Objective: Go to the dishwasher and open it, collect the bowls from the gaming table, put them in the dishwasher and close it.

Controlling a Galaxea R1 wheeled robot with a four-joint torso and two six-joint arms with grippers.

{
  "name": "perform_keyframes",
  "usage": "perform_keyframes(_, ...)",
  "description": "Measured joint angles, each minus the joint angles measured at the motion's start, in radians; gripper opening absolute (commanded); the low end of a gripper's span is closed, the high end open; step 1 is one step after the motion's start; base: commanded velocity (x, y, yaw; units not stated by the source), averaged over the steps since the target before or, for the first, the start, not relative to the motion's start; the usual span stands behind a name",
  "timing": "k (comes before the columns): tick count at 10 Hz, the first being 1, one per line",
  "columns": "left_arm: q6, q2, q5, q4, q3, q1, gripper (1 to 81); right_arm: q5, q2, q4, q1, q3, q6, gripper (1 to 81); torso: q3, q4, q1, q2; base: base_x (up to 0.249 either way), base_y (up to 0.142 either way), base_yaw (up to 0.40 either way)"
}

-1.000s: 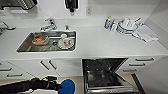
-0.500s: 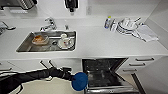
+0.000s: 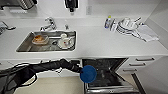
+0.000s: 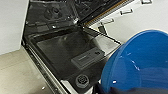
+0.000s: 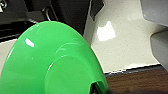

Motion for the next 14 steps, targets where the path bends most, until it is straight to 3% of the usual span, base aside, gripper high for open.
perform_keyframes(3, -0.046, 0.107, 0.013, 0.000, -0.003, 0.000, 1.0, 0.000, 0.009, 0.000, 0.005, 0.006, 0.000, 1.0, 0.000, 0.000, 0.000, 0.000, 0.000, 0.000, 0.000)
perform_keyframes(7, -0.070, 0.238, 0.015, 0.001, -0.024, -0.002, 1.0, 0.000, 0.007, 0.000, 0.007, 0.009, 0.000, 1.0, 0.000, 0.000, 0.000, 0.000, 0.000, 0.000, 0.000)
perform_keyframes(8, -0.079, 0.225, 0.012, 0.001, -0.026, 0.000, 81.1, 0.000, 0.004, 0.000, 0.010, 0.009, 0.001, 1.0, 0.000, 0.000, 0.000, 0.000, 0.000, 0.000, 0.000)
perform_keyframes(14, -0.077, 0.066, 0.010, 0.002, 0.036, 0.040, 81.1, 0.024, -0.089, 0.001, 0.015, 0.091, 0.009, 1.0, 0.000, 0.000, 0.000, 0.000, 0.000, 0.000, 0.000)
